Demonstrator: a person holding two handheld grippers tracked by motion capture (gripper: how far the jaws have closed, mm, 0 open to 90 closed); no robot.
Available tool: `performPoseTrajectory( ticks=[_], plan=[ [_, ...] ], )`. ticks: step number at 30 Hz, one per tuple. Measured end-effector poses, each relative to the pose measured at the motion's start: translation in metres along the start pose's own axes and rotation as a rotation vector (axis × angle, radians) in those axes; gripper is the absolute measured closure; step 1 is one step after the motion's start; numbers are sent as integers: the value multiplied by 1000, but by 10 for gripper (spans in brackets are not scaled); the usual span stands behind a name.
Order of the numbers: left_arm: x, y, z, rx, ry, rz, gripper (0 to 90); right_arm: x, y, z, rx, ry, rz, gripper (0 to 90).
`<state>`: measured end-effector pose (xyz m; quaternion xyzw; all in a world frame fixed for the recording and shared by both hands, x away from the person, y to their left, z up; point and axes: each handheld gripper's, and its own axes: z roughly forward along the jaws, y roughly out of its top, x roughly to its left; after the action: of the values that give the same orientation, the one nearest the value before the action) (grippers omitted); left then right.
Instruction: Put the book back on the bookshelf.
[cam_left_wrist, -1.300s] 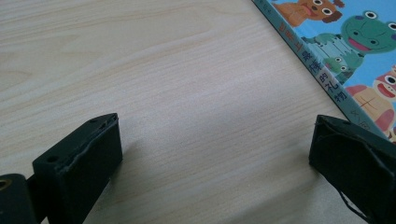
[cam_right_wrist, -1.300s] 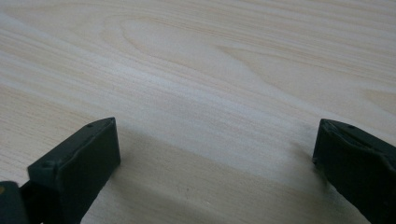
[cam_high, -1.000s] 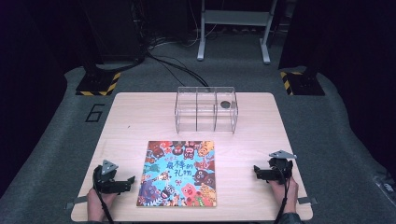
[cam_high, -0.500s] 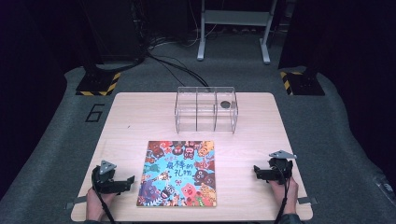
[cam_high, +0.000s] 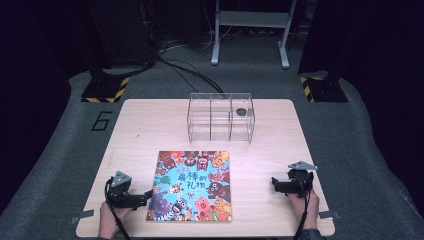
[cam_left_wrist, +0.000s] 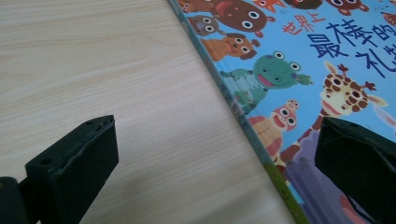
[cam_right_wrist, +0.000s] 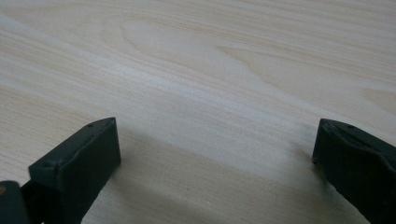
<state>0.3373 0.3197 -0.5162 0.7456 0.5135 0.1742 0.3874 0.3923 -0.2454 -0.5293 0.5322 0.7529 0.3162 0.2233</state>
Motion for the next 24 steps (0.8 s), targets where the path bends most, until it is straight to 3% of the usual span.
performPoseTrajectory(
  ticks=[10, 16, 24],
  plan=[
    [-19, 2, 17, 34, -43, 24, 2, 1, 0, 0, -4, -1, 10, 3],
    [-29, 1, 25, 41, -46, 57, 80, 1, 0, 1, -6, -4, 14, 3],
    [-38, 2, 28, 10, -52, 56, 190, 1, 0, 1, -10, -4, 14, 4]
  ],
)
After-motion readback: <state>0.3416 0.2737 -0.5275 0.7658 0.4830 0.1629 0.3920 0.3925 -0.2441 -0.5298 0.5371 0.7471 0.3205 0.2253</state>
